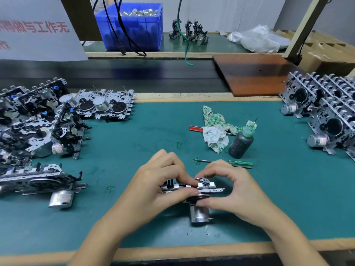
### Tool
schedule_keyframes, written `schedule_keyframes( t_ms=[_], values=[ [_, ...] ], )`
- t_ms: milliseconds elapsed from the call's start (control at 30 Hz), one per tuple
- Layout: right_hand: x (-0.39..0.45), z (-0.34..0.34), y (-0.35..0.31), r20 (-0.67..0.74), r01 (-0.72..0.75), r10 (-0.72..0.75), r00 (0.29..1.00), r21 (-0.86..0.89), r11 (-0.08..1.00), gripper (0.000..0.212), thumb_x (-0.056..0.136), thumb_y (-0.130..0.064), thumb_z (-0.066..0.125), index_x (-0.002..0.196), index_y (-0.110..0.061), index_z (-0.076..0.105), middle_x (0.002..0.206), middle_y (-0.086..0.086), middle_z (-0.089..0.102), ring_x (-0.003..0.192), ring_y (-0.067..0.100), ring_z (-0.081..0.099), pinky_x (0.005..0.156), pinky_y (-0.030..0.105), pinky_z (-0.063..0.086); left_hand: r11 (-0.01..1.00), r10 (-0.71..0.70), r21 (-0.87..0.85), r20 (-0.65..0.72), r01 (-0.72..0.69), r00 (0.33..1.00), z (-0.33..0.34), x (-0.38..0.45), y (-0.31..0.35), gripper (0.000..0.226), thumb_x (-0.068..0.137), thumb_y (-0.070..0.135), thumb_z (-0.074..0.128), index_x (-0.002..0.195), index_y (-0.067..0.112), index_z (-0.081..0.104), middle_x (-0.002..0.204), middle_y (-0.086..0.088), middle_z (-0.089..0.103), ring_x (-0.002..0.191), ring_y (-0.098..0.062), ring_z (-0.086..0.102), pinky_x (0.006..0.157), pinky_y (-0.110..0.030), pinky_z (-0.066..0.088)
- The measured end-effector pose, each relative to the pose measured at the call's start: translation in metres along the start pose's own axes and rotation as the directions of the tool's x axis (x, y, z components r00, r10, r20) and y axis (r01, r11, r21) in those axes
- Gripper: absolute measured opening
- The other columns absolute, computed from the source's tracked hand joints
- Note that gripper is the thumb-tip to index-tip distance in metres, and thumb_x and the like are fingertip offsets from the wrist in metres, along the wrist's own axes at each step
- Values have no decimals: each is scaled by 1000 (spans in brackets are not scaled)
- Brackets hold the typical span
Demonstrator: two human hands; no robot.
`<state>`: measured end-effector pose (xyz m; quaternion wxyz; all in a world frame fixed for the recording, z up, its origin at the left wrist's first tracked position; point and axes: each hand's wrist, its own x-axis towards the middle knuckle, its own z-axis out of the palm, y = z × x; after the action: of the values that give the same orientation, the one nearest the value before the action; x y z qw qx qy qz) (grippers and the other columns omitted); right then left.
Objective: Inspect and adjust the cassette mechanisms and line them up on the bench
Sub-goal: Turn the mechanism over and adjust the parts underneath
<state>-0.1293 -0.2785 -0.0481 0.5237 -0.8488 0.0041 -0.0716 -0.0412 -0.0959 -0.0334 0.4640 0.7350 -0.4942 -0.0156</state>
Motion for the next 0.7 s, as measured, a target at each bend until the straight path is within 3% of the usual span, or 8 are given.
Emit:
schedule_keyframes(
  t_ms=[167,300,500,600,700],
  values=[
    [-2,3,1,-14,18,-18,1000,41,999,33,54,-39,82,85,-39,71,89,-14,64,90,11,60,82,14,42,1000,-5,-8,-16,5,1000,1,-1,-1,9,82,36,66,83,29,71,75,13,50,74,-1,43,68,-11,32],
    [2,0,2,-10,16,-15,1000,21,1000,34,53,-31,85,84,-37,73,87,-10,65,90,13,61,84,22,45,1000,24,8,-14,-24,1000,2,0,-1,10,82,33,67,82,24,72,73,16,49,73,-2,42,67,-12,31],
    [-2,4,2,-37,24,-23,999,34,999,31,57,-29,82,84,-36,69,86,-13,66,87,13,61,81,19,45,999,20,28,-20,-19,1000,1,1,-1,14,83,33,65,81,21,72,73,18,49,73,0,41,68,-11,30],
    [-6,2,-2,-9,42,-42,999,-68,997,33,60,-44,78,91,-41,65,95,-20,64,94,7,59,82,12,41,1000,16,14,-27,-15,1000,2,1,-1,11,83,33,66,82,24,72,71,14,52,73,-3,43,68,-12,32],
    [-15,-5,4,-60,97,-124,990,-342,935,44,68,-58,65,107,-38,62,103,-24,60,103,-2,54,88,12,38,1000,9,11,-33,-9,999,2,-1,-2,9,82,34,67,82,26,71,72,13,53,73,-5,44,68,-13,33]
  ],
)
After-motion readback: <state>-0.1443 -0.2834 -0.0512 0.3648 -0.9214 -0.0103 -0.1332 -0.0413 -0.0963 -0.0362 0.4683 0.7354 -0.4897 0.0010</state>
